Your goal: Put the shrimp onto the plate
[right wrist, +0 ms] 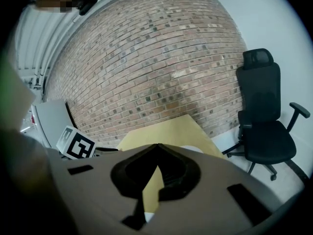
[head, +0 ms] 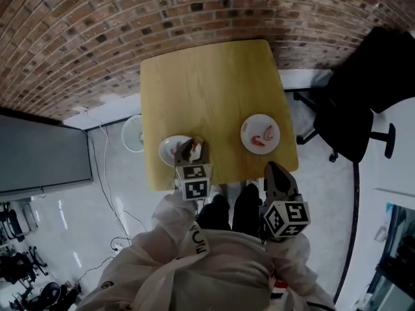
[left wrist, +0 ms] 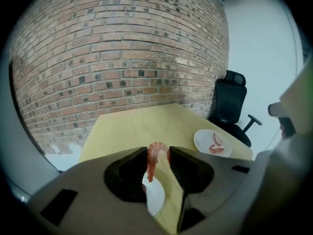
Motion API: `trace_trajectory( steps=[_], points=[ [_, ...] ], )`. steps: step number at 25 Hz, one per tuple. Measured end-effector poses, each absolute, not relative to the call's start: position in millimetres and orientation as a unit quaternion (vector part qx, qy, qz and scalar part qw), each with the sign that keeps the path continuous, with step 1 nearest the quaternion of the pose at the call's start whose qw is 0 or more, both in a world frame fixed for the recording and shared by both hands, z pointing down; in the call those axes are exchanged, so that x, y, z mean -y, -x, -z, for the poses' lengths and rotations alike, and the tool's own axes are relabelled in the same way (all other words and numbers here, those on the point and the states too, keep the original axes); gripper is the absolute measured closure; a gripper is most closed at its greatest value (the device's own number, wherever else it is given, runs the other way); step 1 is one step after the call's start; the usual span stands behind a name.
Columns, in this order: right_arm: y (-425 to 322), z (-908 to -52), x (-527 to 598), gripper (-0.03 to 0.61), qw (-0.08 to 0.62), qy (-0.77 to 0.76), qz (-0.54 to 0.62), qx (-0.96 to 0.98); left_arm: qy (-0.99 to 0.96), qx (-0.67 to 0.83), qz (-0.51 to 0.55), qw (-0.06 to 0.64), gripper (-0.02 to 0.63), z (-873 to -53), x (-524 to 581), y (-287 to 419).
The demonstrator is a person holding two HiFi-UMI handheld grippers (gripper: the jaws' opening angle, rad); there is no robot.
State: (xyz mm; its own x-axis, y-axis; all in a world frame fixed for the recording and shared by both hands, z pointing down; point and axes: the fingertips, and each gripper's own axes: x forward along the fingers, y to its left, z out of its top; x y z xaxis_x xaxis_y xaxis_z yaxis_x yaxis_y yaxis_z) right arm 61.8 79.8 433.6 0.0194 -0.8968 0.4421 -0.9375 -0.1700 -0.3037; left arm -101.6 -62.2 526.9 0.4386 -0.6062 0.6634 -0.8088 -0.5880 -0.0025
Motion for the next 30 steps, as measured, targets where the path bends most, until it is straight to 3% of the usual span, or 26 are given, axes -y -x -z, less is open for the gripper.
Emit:
trace_trajectory(
  steps=[20, 30],
  points=[
    [-209.1, -450.5, -95.4, 0.555, 0.025, -0.725, -0.298, 0.621, -0.870, 0.343, -0.339, 0.105, 0.466, -538.9, 37.9, -81.0],
    [-260.3, -461.5, -81.0, 0.555, 0.037, -0.706, -0.309, 0.636, -0.869, 0.322, -0.358, 0.115, 0.466, -565.9, 40.7, -137.4]
  ],
)
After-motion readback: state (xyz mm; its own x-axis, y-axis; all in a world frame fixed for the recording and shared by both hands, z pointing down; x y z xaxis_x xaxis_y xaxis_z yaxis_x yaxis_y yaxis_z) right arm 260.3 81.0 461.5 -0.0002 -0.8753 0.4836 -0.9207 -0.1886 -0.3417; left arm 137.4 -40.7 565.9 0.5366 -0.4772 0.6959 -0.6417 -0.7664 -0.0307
